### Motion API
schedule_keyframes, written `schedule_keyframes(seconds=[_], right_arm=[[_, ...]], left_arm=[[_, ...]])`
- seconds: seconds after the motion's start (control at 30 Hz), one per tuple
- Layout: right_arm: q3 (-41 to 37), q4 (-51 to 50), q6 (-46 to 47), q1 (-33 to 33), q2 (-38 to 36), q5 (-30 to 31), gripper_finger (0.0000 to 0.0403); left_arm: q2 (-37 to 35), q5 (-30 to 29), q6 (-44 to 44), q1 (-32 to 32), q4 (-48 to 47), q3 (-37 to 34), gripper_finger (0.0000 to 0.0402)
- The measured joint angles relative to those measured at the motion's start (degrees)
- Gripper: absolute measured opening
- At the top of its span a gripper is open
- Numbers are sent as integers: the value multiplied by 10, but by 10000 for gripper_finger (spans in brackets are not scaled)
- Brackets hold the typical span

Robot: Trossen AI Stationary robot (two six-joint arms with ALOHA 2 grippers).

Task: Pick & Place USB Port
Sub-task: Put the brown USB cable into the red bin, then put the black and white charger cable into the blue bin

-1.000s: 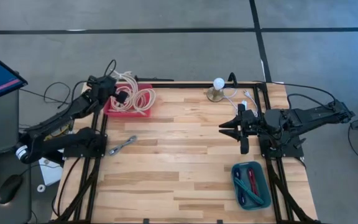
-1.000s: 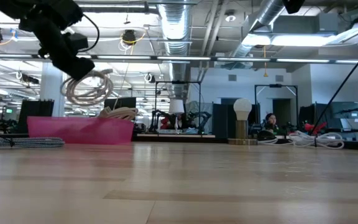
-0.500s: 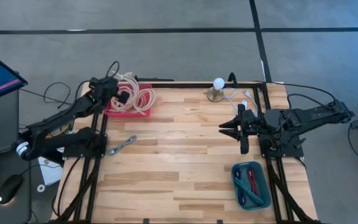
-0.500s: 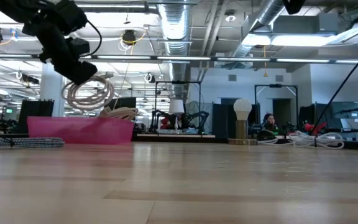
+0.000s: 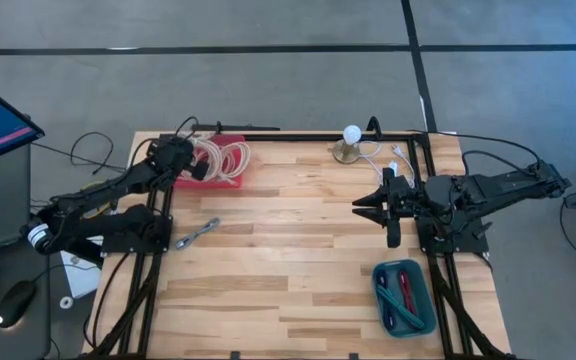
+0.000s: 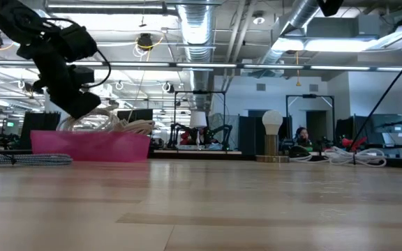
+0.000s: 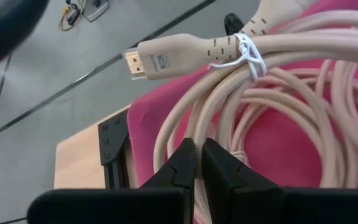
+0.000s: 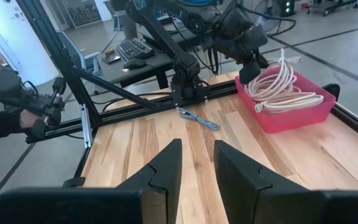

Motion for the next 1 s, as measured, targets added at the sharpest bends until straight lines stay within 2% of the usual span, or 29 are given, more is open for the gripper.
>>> schedule_keyframes(seconds=[0.2,0.47,0.57,0.67,0.8,1.0], right_arm=[[0,0,0,0,0,0,87],[0,0,0,0,0,0,87],[0,0,0,0,0,0,87],[0,0,0,0,0,0,87],[0,0,0,0,0,0,87],[0,0,0,0,0,0,87]], left_arm=[[-1,-2,-1,0,4,-13,25],[-1,1,-6,0,27,-13,92],[-1,41,-27,0,32,-9,119],[-4,110,-21,-3,35,3,137],[-23,205,38,-31,35,25,130],[-63,199,70,-115,9,79,87]])
